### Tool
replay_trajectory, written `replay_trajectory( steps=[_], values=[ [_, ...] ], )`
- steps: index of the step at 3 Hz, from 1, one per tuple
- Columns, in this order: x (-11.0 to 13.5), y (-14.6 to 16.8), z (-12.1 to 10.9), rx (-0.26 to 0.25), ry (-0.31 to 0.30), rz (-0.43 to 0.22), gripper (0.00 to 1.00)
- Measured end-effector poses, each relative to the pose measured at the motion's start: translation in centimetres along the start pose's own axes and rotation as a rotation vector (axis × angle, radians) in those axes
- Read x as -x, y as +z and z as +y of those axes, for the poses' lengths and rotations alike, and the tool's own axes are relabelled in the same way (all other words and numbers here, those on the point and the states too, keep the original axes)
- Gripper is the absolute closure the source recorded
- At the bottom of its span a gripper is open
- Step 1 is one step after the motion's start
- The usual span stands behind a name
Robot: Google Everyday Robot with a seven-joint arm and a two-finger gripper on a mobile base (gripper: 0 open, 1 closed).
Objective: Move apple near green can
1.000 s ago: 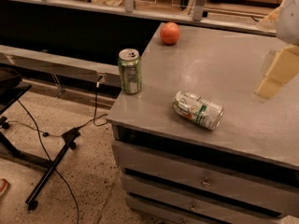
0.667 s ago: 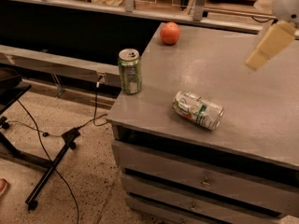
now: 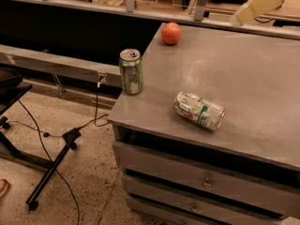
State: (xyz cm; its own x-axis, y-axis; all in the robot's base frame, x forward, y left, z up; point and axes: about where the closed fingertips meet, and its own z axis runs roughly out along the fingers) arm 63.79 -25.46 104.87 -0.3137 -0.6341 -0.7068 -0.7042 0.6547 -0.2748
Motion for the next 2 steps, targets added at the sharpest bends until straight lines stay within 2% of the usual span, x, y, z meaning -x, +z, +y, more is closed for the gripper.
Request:
replay_trajectory(
  steps=[1, 2],
  values=[
    [0.1, 0.6, 0.2, 0.005, 0.008, -0.01, 0.0],
    [1.7, 2.6, -0.2, -0.034, 0.02, -0.095, 0.0]
  ],
)
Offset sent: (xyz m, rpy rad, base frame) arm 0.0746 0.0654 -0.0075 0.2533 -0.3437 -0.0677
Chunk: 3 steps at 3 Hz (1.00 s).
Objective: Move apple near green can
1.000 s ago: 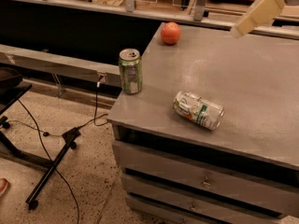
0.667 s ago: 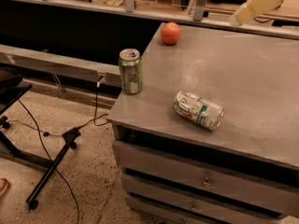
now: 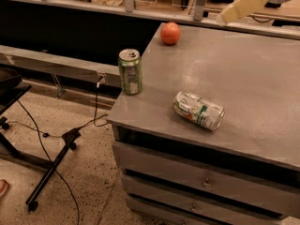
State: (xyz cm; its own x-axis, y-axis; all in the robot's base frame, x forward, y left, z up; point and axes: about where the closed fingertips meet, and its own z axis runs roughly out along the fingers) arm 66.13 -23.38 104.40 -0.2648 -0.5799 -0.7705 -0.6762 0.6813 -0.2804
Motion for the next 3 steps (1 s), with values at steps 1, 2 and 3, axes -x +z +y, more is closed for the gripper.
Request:
replay_trajectory(
  steps=[1, 2, 3],
  values=[
    [0.7, 5.4, 1.8, -0.009, 0.06, -0.052, 0.0],
    [2.2, 9.8, 0.3, -0.097, 0.129, -0.097, 0.0],
    [4.2, 10.1, -1.6, -0.173, 0.164, -0.175, 0.0]
  ],
)
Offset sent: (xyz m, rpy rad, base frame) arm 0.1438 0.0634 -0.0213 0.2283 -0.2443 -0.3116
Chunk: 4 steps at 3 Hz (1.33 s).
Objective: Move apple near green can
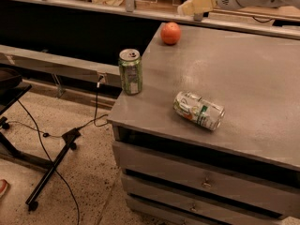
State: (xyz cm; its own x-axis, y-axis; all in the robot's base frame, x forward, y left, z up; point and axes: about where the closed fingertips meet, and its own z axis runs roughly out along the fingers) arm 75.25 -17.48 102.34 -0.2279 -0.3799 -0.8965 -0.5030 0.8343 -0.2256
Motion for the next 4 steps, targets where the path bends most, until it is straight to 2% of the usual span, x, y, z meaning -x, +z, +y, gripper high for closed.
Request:
replay_trajectory(
  steps=[1, 2, 3, 4],
  values=[
    [-0.4, -0.1, 0.4, 0.001, 0.005, -0.012, 0.0],
    [-0.7, 2.2, 0.7, 0.048, 0.05, -0.072, 0.0],
    [-0.6, 6.1, -0.1, 0.092, 0.088, -0.117, 0.0],
    [-1.1, 9.4, -0.9, 0.093, 0.097, -0.117, 0.0]
  ],
)
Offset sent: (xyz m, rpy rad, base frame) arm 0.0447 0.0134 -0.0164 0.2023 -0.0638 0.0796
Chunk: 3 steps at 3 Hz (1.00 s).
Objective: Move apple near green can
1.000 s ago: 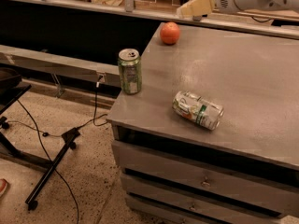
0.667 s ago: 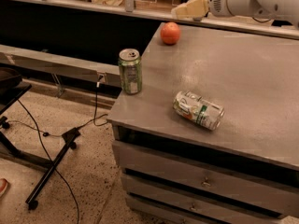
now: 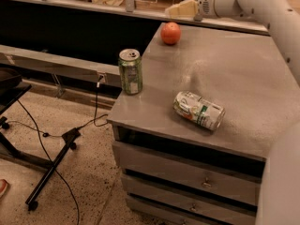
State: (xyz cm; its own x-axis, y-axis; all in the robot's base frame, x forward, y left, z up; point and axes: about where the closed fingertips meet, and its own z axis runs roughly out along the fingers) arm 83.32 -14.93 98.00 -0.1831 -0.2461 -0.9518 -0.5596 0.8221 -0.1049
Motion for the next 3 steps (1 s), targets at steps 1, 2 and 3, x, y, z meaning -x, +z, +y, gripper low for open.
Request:
replay_trajectory(
  steps=[1, 2, 3],
  values=[
    [-1.7, 2.3, -1.7, -0.049, -0.014, 0.024, 0.0],
    [-3.8, 3.8, -3.0, -0.05, -0.01, 0.041, 0.0],
    [-5.6, 5.3, -2.7, -0.009, -0.023, 0.072, 0.0]
  ],
)
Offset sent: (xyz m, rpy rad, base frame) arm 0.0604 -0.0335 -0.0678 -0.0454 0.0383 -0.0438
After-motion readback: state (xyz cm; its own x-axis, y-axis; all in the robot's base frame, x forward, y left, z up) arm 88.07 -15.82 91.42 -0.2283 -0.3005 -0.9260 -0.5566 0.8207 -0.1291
